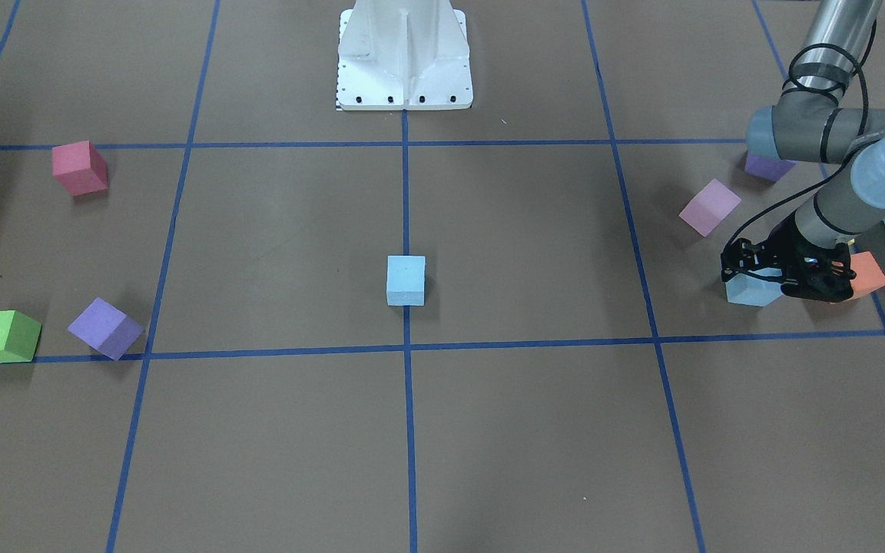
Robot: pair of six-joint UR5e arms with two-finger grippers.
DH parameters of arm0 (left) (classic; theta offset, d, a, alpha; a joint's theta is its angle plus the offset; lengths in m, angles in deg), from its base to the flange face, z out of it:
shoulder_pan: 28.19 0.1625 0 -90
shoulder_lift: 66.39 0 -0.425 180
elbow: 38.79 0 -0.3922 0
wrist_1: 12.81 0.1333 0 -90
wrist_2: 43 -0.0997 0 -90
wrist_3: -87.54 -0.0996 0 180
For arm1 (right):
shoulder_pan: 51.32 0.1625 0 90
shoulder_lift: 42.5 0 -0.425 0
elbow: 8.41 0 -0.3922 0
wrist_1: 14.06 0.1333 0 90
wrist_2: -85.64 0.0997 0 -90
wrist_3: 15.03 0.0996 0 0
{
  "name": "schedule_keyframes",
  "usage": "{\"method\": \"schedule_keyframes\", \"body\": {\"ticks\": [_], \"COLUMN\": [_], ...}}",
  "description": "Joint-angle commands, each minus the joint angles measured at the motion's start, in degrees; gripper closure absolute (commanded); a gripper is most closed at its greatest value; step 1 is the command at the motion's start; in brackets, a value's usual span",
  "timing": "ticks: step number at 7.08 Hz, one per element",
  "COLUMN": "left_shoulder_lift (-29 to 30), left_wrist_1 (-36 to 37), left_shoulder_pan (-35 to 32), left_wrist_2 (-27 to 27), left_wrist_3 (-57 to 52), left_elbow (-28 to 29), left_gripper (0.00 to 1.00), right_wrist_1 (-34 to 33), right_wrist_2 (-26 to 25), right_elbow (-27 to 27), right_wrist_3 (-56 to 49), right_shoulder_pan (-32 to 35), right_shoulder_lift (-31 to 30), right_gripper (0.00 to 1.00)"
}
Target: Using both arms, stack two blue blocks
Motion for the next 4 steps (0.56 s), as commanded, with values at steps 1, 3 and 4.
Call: {"method": "schedule_keyframes", "body": {"ticks": [1,3,4], "left_shoulder_lift": [0.16,0.51,1.12], "left_wrist_1": [0.31,0.49,0.66], "left_shoulder_pan": [0.0,0.0,0.0], "left_wrist_2": [0.09,0.26,0.7], "left_wrist_3": [0.05,0.05,0.14], "left_elbow": [0.14,0.15,-0.03], "left_gripper": [0.33,0.34,0.34], "right_wrist_1": [0.0,0.0,0.0], "right_wrist_2": [0.0,0.0,0.0], "right_elbow": [0.06,-0.03,-0.03], "right_wrist_3": [0.0,0.0,0.0], "right_shoulder_pan": [0.0,0.0,0.0], "right_shoulder_lift": [0.08,0.08,0.08], "right_gripper": [0.0,0.0,0.0]}}
